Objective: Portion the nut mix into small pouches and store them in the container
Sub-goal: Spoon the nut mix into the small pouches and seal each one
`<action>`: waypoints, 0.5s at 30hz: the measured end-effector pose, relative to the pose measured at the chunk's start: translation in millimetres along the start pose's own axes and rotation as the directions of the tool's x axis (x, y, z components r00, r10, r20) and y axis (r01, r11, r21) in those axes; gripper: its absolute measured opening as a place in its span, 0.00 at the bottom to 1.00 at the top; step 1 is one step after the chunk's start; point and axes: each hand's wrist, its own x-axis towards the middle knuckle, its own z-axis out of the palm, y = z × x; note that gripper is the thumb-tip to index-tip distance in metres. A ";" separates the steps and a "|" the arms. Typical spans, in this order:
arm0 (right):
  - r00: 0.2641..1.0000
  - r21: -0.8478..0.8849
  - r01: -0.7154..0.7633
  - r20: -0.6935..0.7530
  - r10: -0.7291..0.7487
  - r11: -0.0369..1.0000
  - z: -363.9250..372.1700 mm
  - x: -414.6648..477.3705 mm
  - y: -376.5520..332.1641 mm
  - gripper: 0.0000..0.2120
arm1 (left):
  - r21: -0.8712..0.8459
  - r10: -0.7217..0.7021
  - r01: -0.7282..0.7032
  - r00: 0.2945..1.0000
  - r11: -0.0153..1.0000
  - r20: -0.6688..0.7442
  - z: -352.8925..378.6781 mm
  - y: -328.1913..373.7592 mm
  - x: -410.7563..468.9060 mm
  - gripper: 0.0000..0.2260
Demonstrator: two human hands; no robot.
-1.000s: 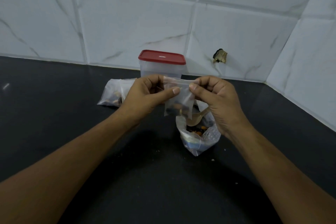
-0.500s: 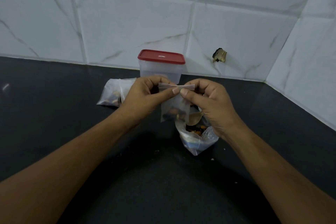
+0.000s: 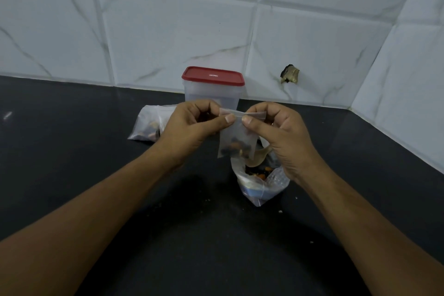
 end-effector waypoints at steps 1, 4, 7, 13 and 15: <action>1.000 -0.001 0.003 -0.001 -0.003 1.000 -0.3 0.2 0.4 0.04 | 0.020 0.013 -0.013 1.000 1.000 0.006 0.6 -0.5 -0.2 0.03; 1.000 -0.032 0.013 0.019 -0.013 0.999 -1.1 -0.2 0.4 0.03 | 0.077 0.030 -0.031 0.999 0.997 0.013 3.8 1.0 -2.1 0.07; 0.999 -0.040 0.005 0.051 -0.003 0.999 0.1 -1.0 -1.1 0.02 | 0.105 0.039 -0.041 0.999 0.994 0.017 3.3 0.7 -1.2 0.08; 0.999 0.000 -0.021 -0.028 0.021 1.000 -1.2 0.2 -2.1 0.03 | 0.130 0.036 -0.032 0.999 0.991 -0.025 -1.6 0.0 0.7 0.08; 0.999 -0.017 -0.009 -0.041 0.009 1.000 -2.4 0.2 -1.3 0.04 | 0.125 0.025 -0.023 1.000 0.992 -0.019 0.2 0.8 -0.6 0.09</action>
